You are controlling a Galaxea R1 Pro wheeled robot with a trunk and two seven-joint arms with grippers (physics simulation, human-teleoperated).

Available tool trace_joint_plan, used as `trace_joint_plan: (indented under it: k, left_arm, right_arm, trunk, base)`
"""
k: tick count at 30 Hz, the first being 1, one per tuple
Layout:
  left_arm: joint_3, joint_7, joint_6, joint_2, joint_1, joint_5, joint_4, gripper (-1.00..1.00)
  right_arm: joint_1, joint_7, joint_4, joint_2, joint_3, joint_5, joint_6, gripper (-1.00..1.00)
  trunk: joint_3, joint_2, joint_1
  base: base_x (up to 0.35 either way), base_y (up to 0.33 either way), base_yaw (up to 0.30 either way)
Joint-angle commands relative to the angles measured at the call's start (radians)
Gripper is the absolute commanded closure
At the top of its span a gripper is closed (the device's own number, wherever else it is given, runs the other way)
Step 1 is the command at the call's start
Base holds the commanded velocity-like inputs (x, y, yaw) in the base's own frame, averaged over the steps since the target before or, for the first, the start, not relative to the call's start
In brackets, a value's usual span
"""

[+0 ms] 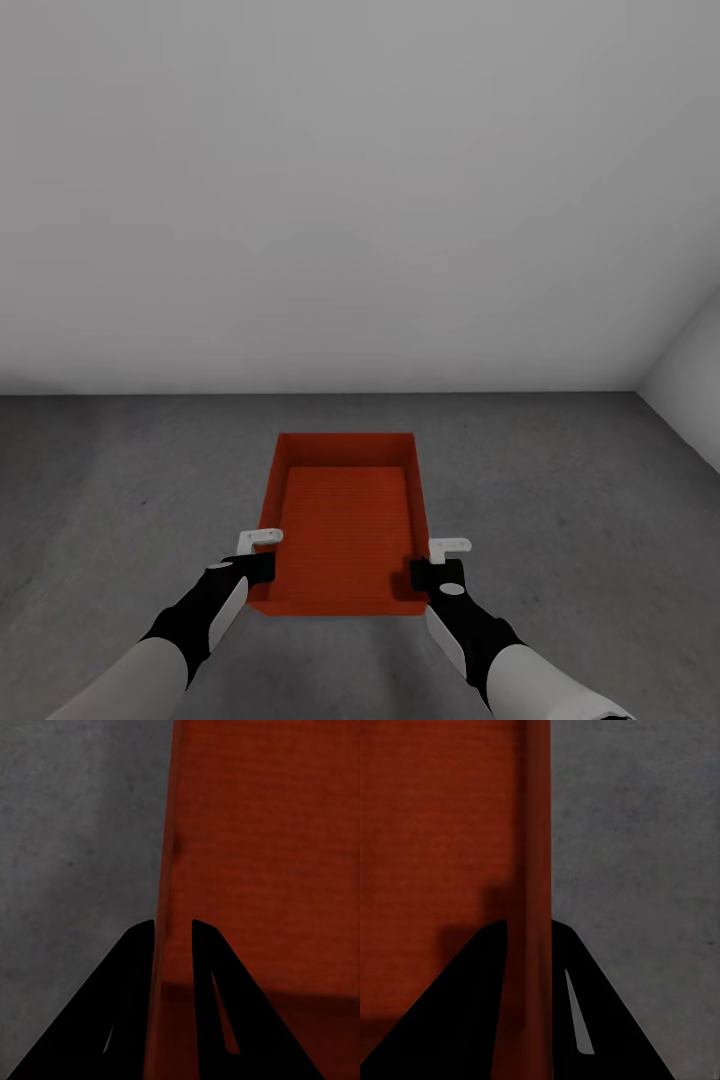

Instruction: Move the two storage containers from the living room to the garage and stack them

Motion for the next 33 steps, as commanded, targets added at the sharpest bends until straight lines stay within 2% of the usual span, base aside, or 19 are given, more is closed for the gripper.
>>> trace_joint_plan:
  k: [1,33]
  left_arm:
    - [0.015,0.015,-0.031,0.002,-0.001,-0.006,-0.005,1.00]
    - [0.018,0.015,-0.029,0.002,-0.001,-0.006,-0.004,1.00]
  right_arm:
    - [0.000,0.002,0.002,-0.001,0.021,-0.029,0.001,1.00]
    - [0.000,0.003,0.002,-0.001,0.021,-0.029,0.002,1.00]
  trunk:
    - [-0.004,-0.008,0.004]
    - [-0.104,-0.232,0.127]
  base:
    - [0.000,0.000,0.000]
    - [0.000,0.000,0.000]
